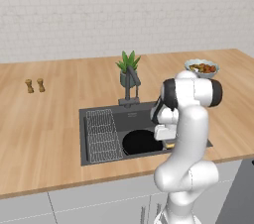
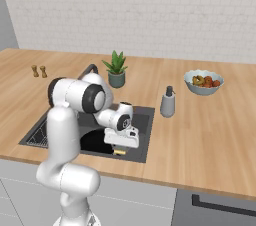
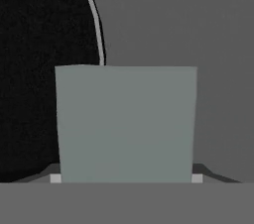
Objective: Pick the pan and sponge and place them into the sink. Then turn on the water.
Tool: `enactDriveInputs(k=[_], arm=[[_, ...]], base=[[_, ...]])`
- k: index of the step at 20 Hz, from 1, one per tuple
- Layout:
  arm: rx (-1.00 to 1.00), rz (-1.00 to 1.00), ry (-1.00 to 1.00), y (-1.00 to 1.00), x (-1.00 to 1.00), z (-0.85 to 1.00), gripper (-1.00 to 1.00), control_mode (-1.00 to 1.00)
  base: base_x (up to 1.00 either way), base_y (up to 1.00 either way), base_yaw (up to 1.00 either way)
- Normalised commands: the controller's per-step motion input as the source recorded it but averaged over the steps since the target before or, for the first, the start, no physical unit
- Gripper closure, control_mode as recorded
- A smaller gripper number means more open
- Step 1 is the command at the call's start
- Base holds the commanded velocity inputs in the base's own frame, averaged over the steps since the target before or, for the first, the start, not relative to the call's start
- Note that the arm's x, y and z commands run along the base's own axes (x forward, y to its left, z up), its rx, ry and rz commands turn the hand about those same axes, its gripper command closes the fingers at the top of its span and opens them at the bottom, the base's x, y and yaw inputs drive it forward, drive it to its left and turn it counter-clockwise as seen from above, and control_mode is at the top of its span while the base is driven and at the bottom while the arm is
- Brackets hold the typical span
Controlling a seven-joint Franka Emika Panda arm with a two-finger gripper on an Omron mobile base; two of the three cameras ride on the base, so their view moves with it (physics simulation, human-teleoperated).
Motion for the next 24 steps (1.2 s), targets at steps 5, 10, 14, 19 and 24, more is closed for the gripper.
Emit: enactDriveInputs(k=[5, 10, 14, 19, 24], arm=[[0.00, 0.00, 0.01, 0.00, 0.10, -0.19, 1.00, -1.00], [0.00, 0.00, 0.01, 0.00, 0.03, -0.08, 1.00, -1.00], [0.03, 0.00, 0.00, 0.02, 0.01, -0.01, -1.00, -1.00], [0.01, 0.00, 0.00, 0.08, 0.00, 0.05, -1.00, -1.00], [0.01, 0.00, -0.03, 0.01, -0.01, 0.28, -1.00, -1.00]], base=[[0.00, 0.00, 0.00], [0.00, 0.00, 0.00], [0.00, 0.00, 0.00], [0.00, 0.00, 0.00], [0.00, 0.00, 0.00]])
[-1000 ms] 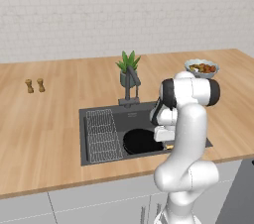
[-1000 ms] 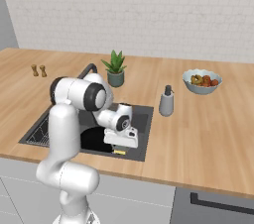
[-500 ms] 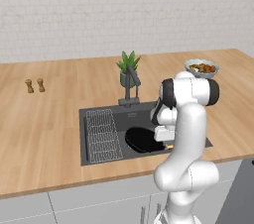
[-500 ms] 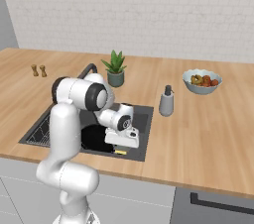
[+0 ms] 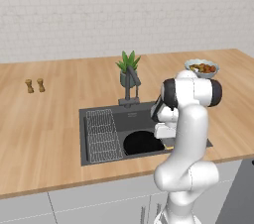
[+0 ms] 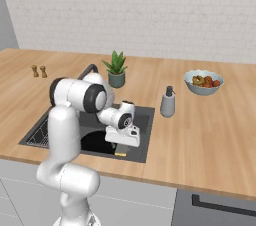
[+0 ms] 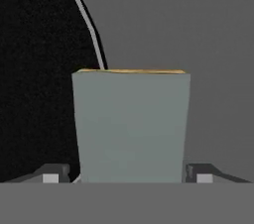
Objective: Pick the pan and sponge and place them into the sink. Then turn on the water.
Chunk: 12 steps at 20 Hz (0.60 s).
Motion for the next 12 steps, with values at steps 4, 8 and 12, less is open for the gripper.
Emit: enactDriveInputs(k=[4, 8, 12], arm=[[0.10, 0.00, -0.13, 0.00, -0.16, 0.82, -1.00, -1.00], [0.15, 0.00, -0.14, 0.00, -0.26, 1.00, -1.00, -1.00], [0.17, 0.00, -0.19, 0.05, -0.20, 1.00, -1.00, -1.00]], base=[[0.00, 0.00, 0.00], [0.00, 0.00, 0.00], [0.00, 0.00, 0.00]])
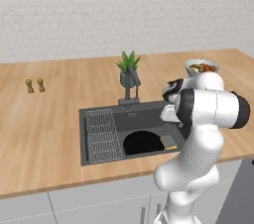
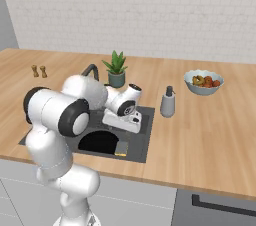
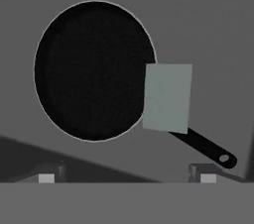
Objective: Pick the pan and sponge and place them into the sink. Then turn on the water.
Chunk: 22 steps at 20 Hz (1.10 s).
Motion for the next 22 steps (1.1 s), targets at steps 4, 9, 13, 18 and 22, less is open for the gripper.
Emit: enactDriveInputs(k=[4, 9, 13, 18, 22], arm=[[0.13, 0.00, -0.17, 0.11, -0.10, 1.00, -1.00, -1.00], [0.05, 0.00, -0.17, 0.12, -0.15, 1.00, -1.00, -1.00], [0.07, 0.00, -0.17, 0.02, -0.21, 0.85, -1.00, -1.00], [0.02, 0.00, -0.02, 0.00, -0.06, 0.09, -1.00, -1.00], [0.00, 0.00, 0.00, 0.07, 0.01, 0.00, -1.00, -1.00]], base=[[0.00, 0.00, 0.00], [0.00, 0.00, 0.00], [0.00, 0.00, 0.00], [0.00, 0.00, 0.00], [0.00, 0.00, 0.00]])
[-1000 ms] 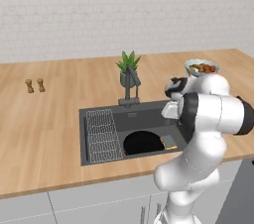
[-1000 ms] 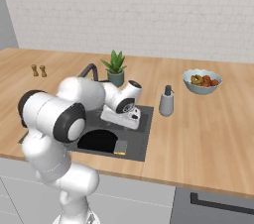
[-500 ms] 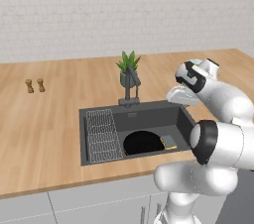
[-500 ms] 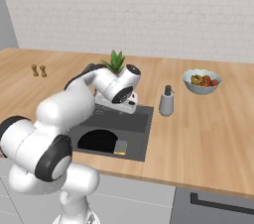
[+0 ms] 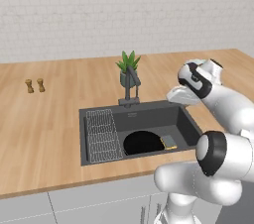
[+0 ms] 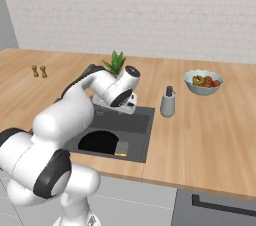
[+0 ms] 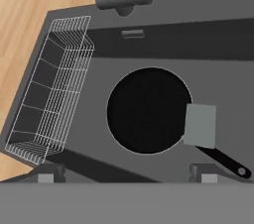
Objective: Pick the pan and sponge and place them into the sink. Then turn on the water.
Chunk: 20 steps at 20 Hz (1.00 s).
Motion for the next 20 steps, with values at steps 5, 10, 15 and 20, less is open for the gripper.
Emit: enactDriveInputs(k=[5, 10, 15, 20], arm=[[0.15, 0.00, -0.16, 0.20, 0.10, 0.10, -1.00, -1.00], [0.19, 0.00, -0.17, 0.25, 0.15, 0.08, -1.00, -1.00], [0.09, 0.00, -0.05, 0.31, 0.15, 0.00, -1.00, -1.00], [0.00, 0.00, 0.05, 0.20, 0.44, 0.00, -1.00, -1.00]], base=[[0.00, 0.00, 0.00], [0.00, 0.00, 0.00], [0.00, 0.00, 0.00], [0.00, 0.00, 0.00]])
